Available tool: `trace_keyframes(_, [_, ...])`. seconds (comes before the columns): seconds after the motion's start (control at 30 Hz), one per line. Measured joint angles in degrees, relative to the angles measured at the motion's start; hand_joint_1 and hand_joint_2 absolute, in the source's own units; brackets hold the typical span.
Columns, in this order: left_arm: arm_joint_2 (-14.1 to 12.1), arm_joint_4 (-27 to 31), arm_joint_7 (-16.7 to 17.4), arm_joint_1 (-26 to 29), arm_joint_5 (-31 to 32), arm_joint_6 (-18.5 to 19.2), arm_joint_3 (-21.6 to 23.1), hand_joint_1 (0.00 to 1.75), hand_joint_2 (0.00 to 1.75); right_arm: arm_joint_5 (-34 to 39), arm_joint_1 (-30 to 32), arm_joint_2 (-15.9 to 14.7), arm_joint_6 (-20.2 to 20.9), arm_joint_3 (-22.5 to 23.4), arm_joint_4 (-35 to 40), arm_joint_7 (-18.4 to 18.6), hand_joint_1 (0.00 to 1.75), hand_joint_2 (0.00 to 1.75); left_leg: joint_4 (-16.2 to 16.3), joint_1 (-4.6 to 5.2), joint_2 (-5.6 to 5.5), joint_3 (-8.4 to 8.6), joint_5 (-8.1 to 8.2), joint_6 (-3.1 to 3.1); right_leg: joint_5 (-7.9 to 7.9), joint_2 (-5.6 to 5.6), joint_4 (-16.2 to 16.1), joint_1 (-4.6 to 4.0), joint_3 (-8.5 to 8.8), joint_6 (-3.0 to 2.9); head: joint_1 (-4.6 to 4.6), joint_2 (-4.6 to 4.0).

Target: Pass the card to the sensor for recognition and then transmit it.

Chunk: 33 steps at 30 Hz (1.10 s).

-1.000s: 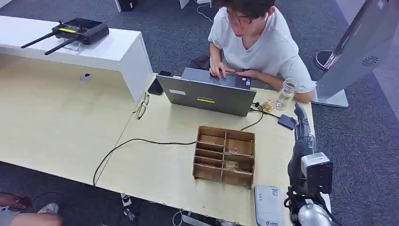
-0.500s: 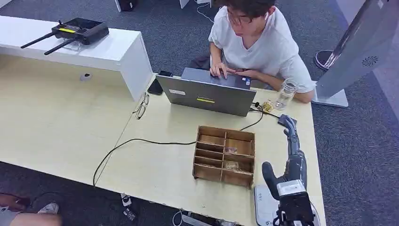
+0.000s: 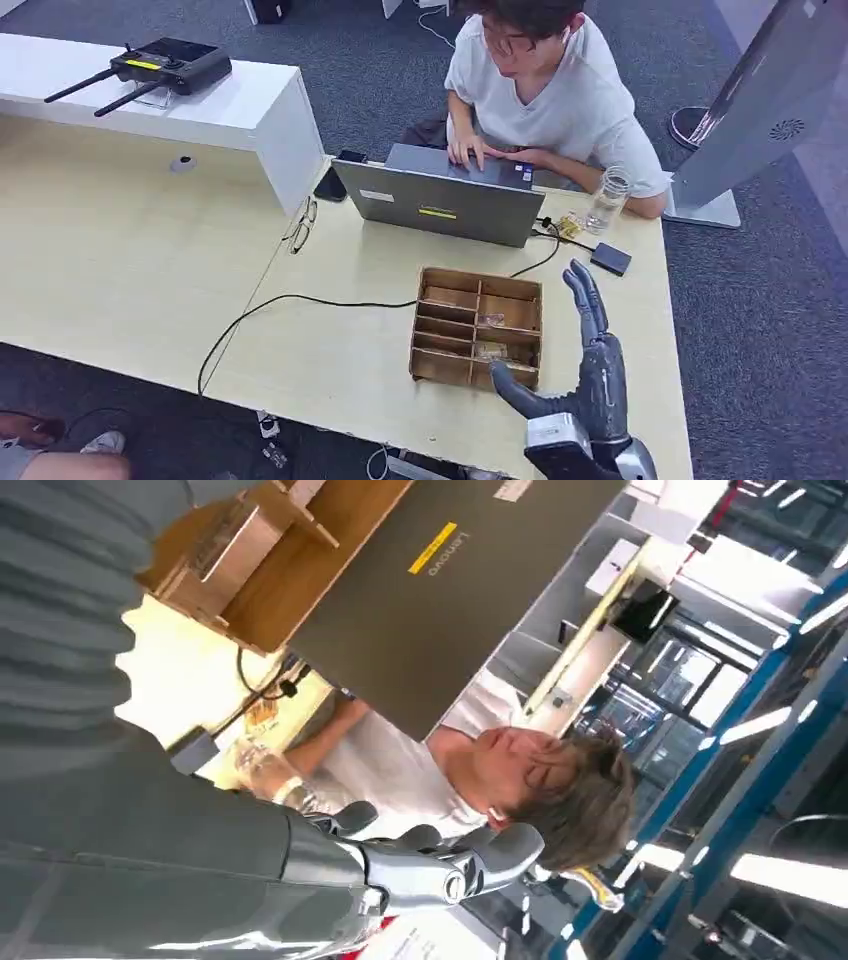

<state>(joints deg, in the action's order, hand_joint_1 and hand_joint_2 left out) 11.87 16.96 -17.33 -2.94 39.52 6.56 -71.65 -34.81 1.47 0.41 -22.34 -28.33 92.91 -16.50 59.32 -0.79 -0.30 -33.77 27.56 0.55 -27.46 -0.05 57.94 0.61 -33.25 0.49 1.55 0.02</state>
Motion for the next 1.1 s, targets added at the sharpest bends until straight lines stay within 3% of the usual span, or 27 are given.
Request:
trace_keyframes(0.57, [-0.5,0.0,1.1,0.0,3.6,-0.7,2.6,0.0,0.0,-7.6,-0.1,-4.2,-3.2,-5.2,-3.2,4.2,0.0,1.75,0.0,0.0,0.0,-0.01,0.0,0.0,0.0,0.0,0.0,0.0,0.0,0.0,0.0,0.0])
trace_keyframes(1.1, [-1.1,-0.6,1.8,-0.2,5.2,-1.1,3.6,0.0,0.0,-9.6,-4.3,-4.2,-2.8,-7.8,-6.7,8.3,0.0,1.75,0.0,0.0,0.0,-0.01,0.0,0.0,0.01,0.0,0.0,0.0,0.01,0.0,0.0,0.0])
